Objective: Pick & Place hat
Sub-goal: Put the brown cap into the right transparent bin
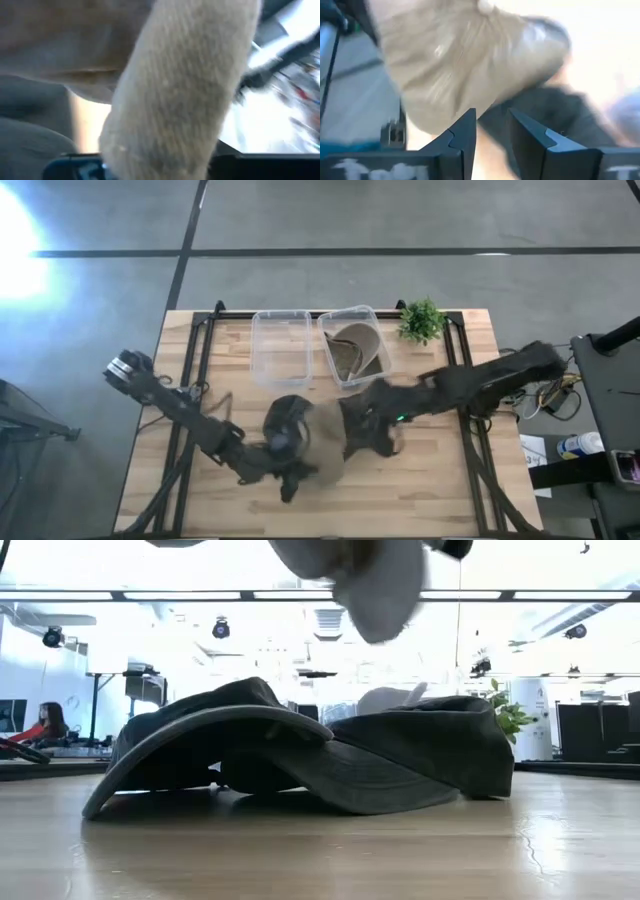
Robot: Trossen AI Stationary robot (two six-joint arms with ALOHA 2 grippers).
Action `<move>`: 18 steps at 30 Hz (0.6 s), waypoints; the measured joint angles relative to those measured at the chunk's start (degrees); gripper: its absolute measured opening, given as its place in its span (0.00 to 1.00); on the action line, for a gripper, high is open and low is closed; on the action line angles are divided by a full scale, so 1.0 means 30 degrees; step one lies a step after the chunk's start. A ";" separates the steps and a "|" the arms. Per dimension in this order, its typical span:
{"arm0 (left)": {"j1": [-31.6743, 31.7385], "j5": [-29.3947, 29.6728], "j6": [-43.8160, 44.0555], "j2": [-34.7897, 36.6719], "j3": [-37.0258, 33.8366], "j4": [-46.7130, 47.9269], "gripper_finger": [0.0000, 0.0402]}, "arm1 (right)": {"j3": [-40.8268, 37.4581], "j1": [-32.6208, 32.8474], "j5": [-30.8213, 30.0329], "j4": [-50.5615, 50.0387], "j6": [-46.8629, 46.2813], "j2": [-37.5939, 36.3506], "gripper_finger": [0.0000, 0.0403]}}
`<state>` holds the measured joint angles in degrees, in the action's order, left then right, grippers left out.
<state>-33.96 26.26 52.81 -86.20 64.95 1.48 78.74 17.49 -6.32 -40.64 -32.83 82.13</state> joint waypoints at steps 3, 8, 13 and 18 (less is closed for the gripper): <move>0.0065 0.4203 -0.1196 0.1522 0.0741 0.1834 0.02 | 0.0000 0.0478 -0.2954 -0.0459 -0.0188 -0.2148 0.27; 0.2022 0.7940 -0.4098 0.3210 0.0873 0.1745 0.02 | 0.0000 0.1020 -0.6372 -0.1166 -0.0491 -0.4354 0.27; 0.6583 0.5552 -0.6053 0.3011 0.1027 0.0458 0.02 | 0.0000 0.1127 -0.8852 -0.2562 -0.0640 -0.5151 0.27; 1.0477 0.2512 -0.7911 0.0934 0.1983 -0.0129 0.02 | -0.0023 0.1140 -0.9386 -0.3959 -0.1587 -0.5210 0.27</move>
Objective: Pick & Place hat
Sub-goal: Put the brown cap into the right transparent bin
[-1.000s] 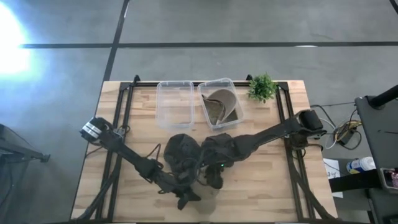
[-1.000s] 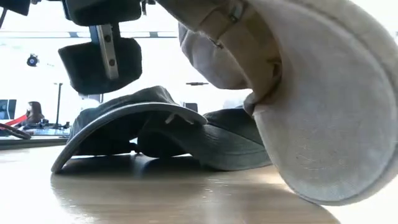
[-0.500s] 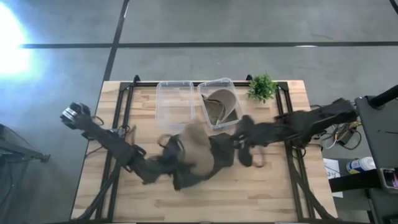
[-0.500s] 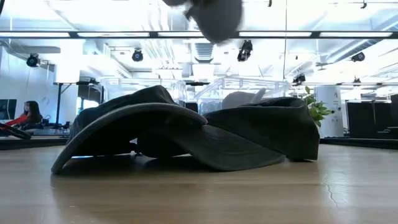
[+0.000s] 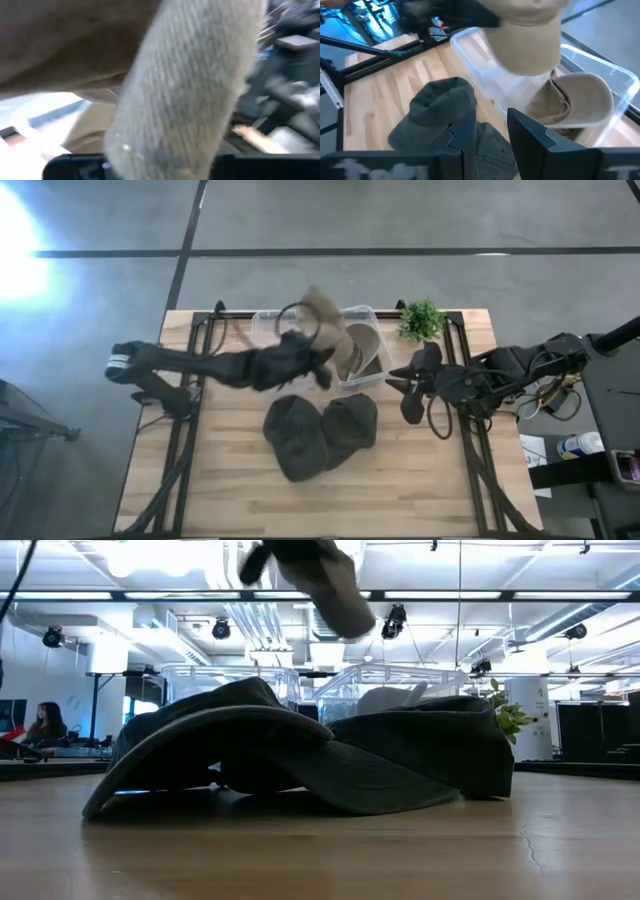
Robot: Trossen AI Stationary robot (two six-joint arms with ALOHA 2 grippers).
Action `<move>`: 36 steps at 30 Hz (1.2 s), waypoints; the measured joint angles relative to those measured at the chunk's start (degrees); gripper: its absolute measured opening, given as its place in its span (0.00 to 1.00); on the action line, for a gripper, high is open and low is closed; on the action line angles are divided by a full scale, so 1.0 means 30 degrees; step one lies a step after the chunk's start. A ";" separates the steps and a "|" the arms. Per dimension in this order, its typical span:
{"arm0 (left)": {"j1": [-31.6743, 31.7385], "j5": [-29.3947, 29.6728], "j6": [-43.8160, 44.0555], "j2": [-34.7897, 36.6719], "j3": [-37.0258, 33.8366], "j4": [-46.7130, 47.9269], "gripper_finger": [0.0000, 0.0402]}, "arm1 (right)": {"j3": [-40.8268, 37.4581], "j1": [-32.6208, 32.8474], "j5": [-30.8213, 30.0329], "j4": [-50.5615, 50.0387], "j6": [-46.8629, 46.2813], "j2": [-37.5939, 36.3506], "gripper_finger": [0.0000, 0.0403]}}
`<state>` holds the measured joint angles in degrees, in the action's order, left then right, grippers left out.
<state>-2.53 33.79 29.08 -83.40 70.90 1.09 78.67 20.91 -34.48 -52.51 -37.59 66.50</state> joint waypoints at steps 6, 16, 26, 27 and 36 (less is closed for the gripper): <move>0.2125 -0.1527 -0.2311 -0.3764 0.2666 0.1904 0.02 | -0.0167 0.0107 -0.0084 -0.0808 -0.1598 0.0095 0.27; 0.2066 -0.1020 -0.5178 -1.0384 1.0254 1.2269 0.02 | -0.1261 0.0112 -0.0087 -0.0881 -0.3382 0.0102 0.27; 0.1785 -0.3229 -0.4455 -1.2892 1.2968 1.4292 0.05 | -0.2319 0.0114 -0.0066 -0.0863 -0.4968 0.0117 0.27; 0.1800 -0.3650 -0.4214 -1.2858 1.2949 1.4366 0.06 | -0.2391 0.0125 -0.0066 -0.0866 -0.5076 0.0117 0.27; 0.1449 -0.4108 -0.2111 -1.1020 1.2871 1.6584 0.06 | -0.2804 0.0238 -0.0015 -0.0851 -0.5297 0.0117 0.27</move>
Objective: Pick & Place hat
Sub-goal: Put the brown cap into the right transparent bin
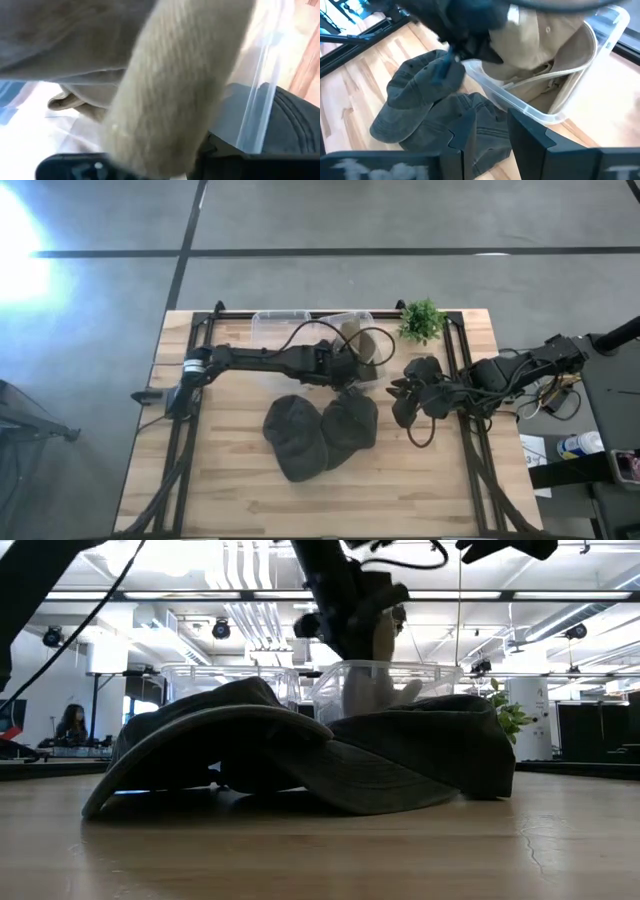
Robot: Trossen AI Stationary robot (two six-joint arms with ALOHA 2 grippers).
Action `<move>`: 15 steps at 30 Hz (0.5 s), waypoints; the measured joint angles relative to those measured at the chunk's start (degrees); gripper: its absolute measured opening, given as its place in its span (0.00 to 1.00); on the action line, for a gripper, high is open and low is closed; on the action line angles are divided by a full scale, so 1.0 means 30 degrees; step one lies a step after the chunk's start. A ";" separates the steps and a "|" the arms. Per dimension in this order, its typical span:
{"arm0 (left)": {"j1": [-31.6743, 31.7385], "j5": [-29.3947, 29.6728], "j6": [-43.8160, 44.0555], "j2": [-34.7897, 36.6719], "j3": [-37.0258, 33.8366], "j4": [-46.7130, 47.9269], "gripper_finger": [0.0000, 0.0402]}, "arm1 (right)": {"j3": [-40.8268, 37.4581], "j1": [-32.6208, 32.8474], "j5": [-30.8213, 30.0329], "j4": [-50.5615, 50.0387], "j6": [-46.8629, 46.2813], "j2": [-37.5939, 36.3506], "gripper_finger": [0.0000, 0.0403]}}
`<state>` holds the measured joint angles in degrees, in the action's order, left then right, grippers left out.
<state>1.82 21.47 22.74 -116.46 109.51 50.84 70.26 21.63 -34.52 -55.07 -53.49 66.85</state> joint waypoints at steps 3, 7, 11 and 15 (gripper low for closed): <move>-0.0287 0.0051 0.0272 0.0739 -0.0013 0.0244 0.06 | -0.0011 0.0000 -0.0015 0.0032 0.0293 0.0000 0.27; -0.0729 0.0291 0.0212 0.1746 -0.0011 -0.0320 0.06 | -0.0074 0.0000 -0.0022 0.0045 0.0413 0.0000 0.27; -0.0439 0.0730 0.0153 0.1677 -0.0033 -0.0757 0.06 | -0.0121 0.0000 -0.0044 0.0153 0.0536 0.0000 0.27; 0.0016 0.1430 0.0194 0.1023 -0.0049 -0.0542 0.10 | -0.0184 0.0000 -0.0051 0.0344 0.0536 0.0000 0.27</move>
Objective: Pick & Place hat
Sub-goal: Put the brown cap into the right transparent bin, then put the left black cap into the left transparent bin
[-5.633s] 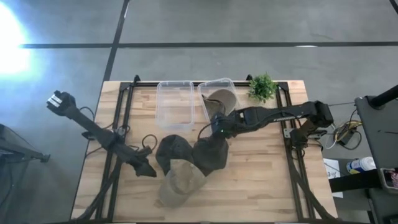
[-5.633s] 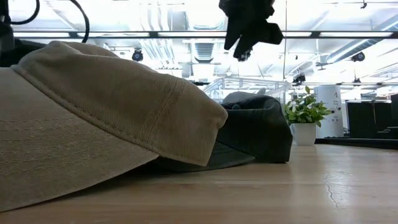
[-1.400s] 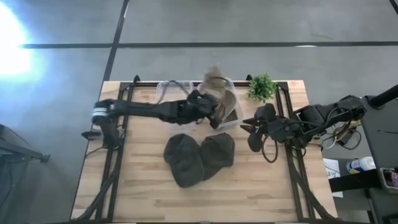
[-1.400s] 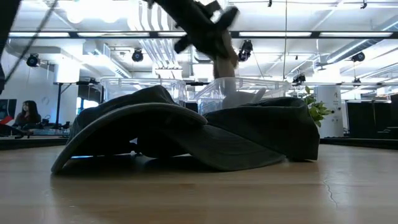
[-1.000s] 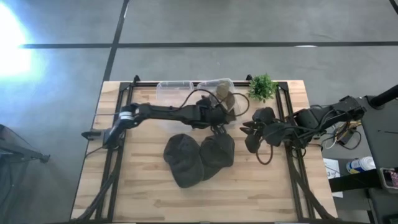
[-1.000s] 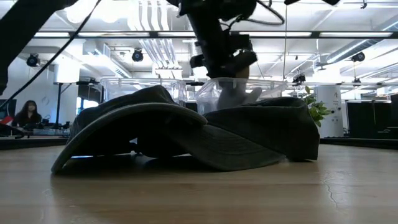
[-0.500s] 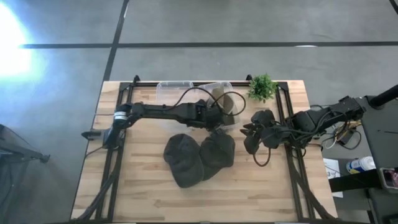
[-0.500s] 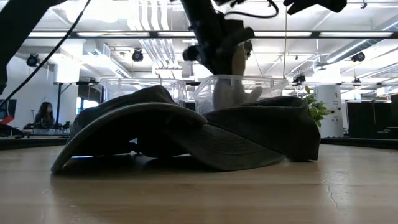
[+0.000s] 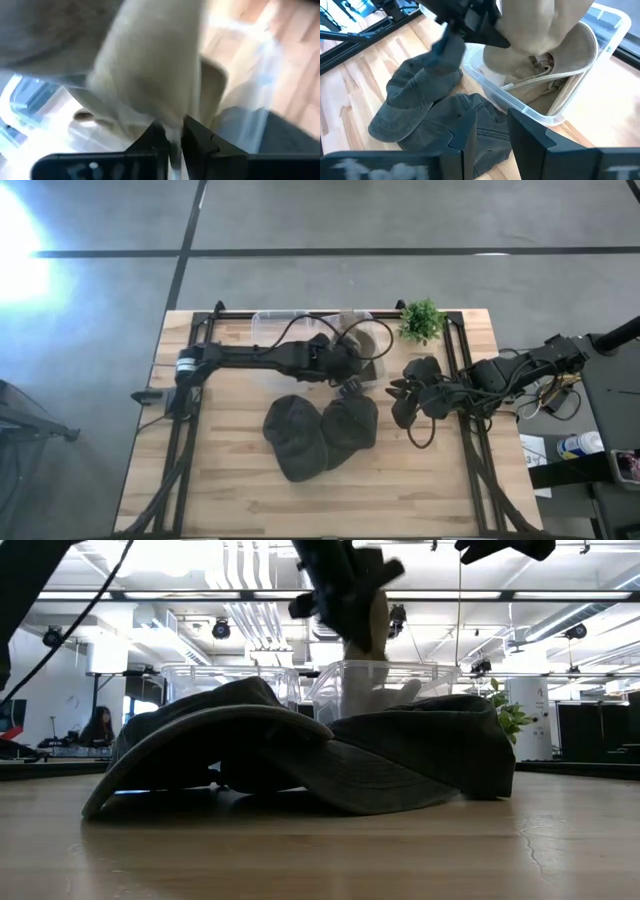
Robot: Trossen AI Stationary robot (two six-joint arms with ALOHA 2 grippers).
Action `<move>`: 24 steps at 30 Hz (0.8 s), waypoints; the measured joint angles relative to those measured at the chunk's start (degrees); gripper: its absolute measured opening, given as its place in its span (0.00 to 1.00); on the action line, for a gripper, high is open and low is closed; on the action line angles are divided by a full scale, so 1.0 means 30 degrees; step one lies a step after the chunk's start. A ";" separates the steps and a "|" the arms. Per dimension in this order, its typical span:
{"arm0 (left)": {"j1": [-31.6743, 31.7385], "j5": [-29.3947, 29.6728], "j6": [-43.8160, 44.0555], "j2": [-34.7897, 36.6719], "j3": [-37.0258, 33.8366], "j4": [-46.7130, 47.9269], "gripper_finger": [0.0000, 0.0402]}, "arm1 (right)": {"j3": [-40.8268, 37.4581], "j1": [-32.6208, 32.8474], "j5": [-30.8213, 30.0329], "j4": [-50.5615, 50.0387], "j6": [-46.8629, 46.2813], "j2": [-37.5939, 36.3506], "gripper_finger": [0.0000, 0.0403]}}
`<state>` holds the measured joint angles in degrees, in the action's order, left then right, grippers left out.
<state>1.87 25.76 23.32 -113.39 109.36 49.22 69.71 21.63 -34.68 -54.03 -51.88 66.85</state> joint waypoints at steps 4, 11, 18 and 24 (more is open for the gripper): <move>0.0175 -0.0057 0.0182 -0.0723 0.0000 0.0246 0.22 | -0.0202 0.0025 0.0015 0.0314 -0.0192 0.0000 0.27; -0.0450 -0.0051 0.0697 -0.0146 -0.0036 0.1431 0.48 | -0.0872 0.0378 0.0203 0.0891 -0.0918 0.0000 0.27; -0.4423 -0.0815 -0.0996 0.2744 -0.0045 0.1814 0.54 | -0.2297 0.0718 0.3072 0.3348 -0.1594 -0.0007 0.27; -0.8472 -0.1558 0.0208 0.3773 -0.2221 0.2464 0.54 | -0.5324 0.0721 0.8244 1.0976 -0.3107 0.0982 0.27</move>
<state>-23.55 21.09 23.95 -102.07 102.70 56.61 53.74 23.79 -9.95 -21.10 -61.20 69.79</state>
